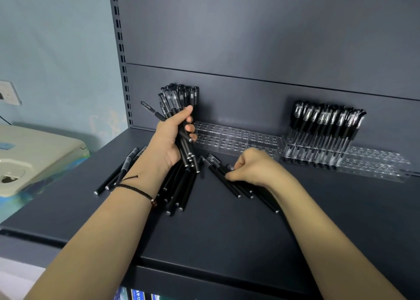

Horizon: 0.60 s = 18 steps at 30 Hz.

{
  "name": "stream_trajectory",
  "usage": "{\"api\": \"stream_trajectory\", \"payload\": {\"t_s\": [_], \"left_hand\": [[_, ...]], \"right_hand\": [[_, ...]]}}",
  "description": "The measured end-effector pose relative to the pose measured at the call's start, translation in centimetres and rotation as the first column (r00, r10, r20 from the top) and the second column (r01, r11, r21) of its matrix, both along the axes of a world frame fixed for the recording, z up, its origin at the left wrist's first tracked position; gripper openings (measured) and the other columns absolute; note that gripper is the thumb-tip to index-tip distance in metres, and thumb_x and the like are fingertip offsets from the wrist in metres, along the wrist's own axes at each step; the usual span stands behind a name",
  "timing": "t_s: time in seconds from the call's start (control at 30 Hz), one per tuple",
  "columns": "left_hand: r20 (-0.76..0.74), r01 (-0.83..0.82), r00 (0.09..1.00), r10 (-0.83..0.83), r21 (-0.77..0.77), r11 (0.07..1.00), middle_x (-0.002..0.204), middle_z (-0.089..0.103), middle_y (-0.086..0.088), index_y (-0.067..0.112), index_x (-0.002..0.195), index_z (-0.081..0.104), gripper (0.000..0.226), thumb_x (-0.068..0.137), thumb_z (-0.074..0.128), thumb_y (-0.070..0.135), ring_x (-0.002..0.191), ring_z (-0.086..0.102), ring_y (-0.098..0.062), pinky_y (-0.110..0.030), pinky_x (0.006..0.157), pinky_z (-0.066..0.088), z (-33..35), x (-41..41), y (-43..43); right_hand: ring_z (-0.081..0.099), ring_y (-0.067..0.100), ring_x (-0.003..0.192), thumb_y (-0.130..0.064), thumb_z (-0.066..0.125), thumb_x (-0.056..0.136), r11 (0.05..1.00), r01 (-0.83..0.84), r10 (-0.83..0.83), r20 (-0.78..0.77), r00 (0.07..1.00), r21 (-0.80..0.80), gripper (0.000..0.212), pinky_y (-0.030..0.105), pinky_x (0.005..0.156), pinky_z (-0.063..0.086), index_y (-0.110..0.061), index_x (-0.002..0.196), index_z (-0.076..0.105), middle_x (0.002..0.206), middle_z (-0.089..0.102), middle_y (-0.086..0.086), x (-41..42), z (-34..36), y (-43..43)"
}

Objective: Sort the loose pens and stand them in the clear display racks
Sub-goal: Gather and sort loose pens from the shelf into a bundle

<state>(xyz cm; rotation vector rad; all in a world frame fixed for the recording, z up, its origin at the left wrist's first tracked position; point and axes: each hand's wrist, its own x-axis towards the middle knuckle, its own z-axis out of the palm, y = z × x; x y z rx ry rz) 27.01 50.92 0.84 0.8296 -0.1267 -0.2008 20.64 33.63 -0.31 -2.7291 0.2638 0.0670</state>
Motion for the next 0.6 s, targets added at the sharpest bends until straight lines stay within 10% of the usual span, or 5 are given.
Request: {"api": "stream_trajectory", "payload": {"t_s": [0.17,0.53,0.6], "left_hand": [[0.018,0.020,1.000,-0.021,0.072,0.997,0.061,0.049,0.004,0.017,0.077,0.056,0.017,0.092,0.064,0.014,0.041,0.043,-0.005,-0.016,0.040,0.036,-0.3,-0.1,-0.4],[0.040,0.038,0.998,-0.043,0.132,0.991,0.061,0.051,0.004,0.016,0.076,0.057,0.017,0.090,0.066,0.014,0.042,0.044,-0.006,-0.018,0.040,0.037,-0.7,-0.1,-0.7],[0.036,0.039,0.998,-0.045,0.134,0.990,0.062,0.051,0.003,0.016,0.076,0.057,0.016,0.090,0.066,0.014,0.042,0.044,-0.006,-0.017,0.040,0.037,-0.7,0.0,-0.8]], "right_hand": [[0.052,0.008,0.066,-0.033,0.080,0.076,0.991,-0.070,0.083,-0.112,0.990,0.117,0.030,0.021,0.052,0.039,-0.013,0.096,0.068,0.076,0.058,-0.006,-1.1,1.3,-1.2],[0.061,0.012,0.080,-0.032,0.083,0.073,0.989,-0.101,0.100,0.022,0.995,0.109,0.024,0.019,0.065,0.041,-0.016,0.084,0.069,0.091,0.069,-0.002,-0.8,0.4,-0.8],[0.052,0.012,0.062,-0.030,0.081,0.077,0.986,-0.132,0.138,-0.048,0.989,0.103,0.028,0.020,0.053,0.038,-0.016,0.071,0.058,0.068,0.058,-0.003,-0.8,0.7,-0.7]]}}
